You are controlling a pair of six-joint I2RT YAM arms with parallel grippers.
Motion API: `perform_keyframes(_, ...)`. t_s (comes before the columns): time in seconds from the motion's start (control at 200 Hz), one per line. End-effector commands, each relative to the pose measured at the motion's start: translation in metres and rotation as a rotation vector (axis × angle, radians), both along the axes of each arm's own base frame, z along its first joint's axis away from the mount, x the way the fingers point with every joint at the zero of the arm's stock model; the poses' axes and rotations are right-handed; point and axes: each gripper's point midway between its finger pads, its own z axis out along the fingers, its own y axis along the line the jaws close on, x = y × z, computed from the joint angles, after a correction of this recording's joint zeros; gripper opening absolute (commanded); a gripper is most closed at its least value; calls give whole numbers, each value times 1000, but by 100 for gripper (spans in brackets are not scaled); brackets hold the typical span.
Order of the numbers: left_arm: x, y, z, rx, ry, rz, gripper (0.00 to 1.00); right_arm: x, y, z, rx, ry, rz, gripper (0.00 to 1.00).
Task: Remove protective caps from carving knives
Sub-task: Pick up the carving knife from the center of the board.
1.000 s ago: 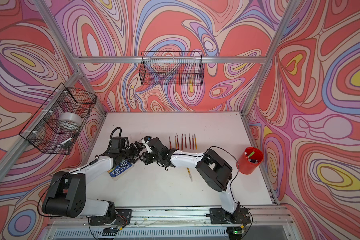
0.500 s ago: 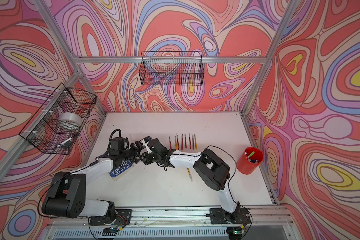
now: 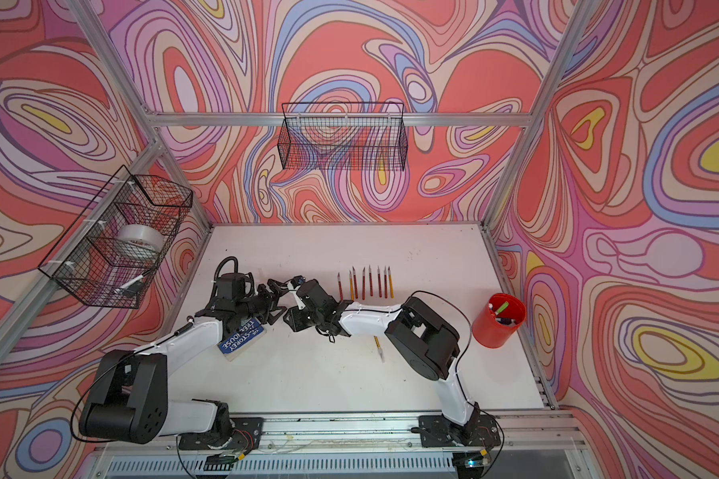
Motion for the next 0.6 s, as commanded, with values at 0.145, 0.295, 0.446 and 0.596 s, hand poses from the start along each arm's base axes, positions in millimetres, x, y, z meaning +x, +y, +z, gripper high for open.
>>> perform_keyframes(0.145,4,15,13,112,-45,0,85,-9,-42,32,-100,-46,-58,32)
perform_keyframes(0.295,2,27,38,262,-116,-26,84,-16,-120,19,-402,-38,-221,34)
perform_keyframes(0.446,-5,32,60,426,-178,-67,84,-31,-201,3,-687,7,-361,38)
perform_keyframes(0.596,-12,12,72,509,-230,-159,84,-45,-248,-13,-785,102,-432,39)
